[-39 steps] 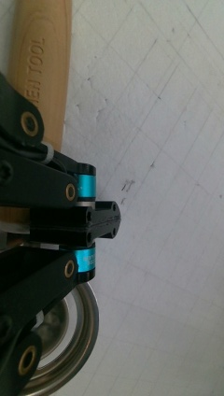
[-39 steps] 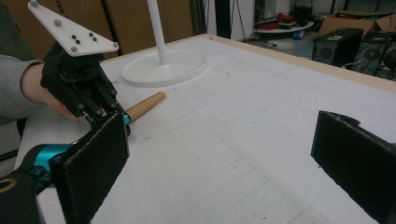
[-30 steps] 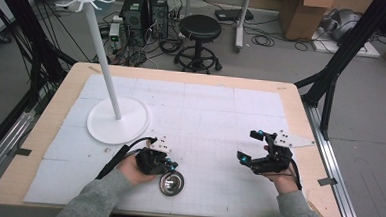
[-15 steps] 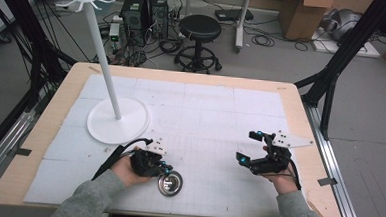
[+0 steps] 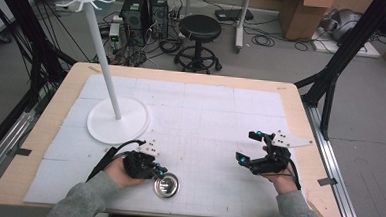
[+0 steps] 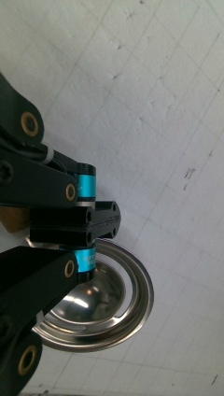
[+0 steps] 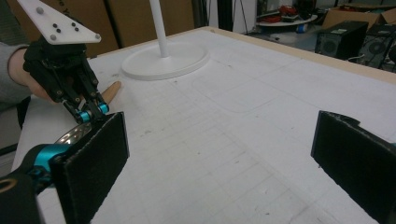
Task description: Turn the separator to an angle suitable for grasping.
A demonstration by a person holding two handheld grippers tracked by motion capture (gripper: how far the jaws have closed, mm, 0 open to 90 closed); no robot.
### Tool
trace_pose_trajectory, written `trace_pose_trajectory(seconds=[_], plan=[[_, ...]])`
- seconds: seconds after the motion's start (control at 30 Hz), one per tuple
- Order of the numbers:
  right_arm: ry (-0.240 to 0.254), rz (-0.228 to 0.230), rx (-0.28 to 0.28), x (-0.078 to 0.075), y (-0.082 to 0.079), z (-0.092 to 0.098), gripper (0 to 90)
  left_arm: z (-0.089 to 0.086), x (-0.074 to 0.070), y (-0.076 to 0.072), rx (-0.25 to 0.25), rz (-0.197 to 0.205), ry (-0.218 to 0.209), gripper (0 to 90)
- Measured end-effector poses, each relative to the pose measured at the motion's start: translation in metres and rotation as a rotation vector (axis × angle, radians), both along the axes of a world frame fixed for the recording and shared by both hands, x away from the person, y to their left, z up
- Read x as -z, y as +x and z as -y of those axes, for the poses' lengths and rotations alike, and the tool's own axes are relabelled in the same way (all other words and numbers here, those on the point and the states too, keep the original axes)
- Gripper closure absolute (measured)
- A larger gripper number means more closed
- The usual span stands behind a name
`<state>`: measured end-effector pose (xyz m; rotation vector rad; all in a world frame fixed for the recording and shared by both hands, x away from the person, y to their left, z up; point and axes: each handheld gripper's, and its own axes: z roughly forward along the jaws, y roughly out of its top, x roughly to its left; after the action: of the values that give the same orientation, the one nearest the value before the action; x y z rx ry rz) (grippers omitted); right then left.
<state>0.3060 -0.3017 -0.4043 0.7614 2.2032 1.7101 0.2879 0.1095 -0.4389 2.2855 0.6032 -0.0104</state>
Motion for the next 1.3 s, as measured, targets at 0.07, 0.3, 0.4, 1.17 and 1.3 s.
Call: trace_pose_trajectory(seconds=[0.07, 0.3, 0.4, 1.17, 1.3], plan=[[0.000, 0.000, 0.000, 0.000, 0.000, 0.000, 3.3, -0.002, 0.000, -0.002, -0.001, -0.004, -0.004, 89.8], [-0.003, -0.005, -0.001, 0.000, 0.000, -0.001, 3.3, -0.017, 0.003, -0.009, 0.009, -0.035, -0.045, 89.8], [-0.002, -0.005, 0.000, 0.001, 0.001, -0.001, 3.3, -0.022, 0.003, -0.013, 0.010, -0.032, -0.043, 89.8], [-0.013, -0.009, -0.017, 0.003, 0.006, -0.005, 3.3, -0.073, -0.013, -0.026, -0.140, 0.090, -0.140, 89.7], [-0.015, -0.010, -0.020, 0.004, 0.006, -0.008, 3.3, -0.088, -0.013, -0.031, -0.171, 0.089, -0.148, 89.8]])
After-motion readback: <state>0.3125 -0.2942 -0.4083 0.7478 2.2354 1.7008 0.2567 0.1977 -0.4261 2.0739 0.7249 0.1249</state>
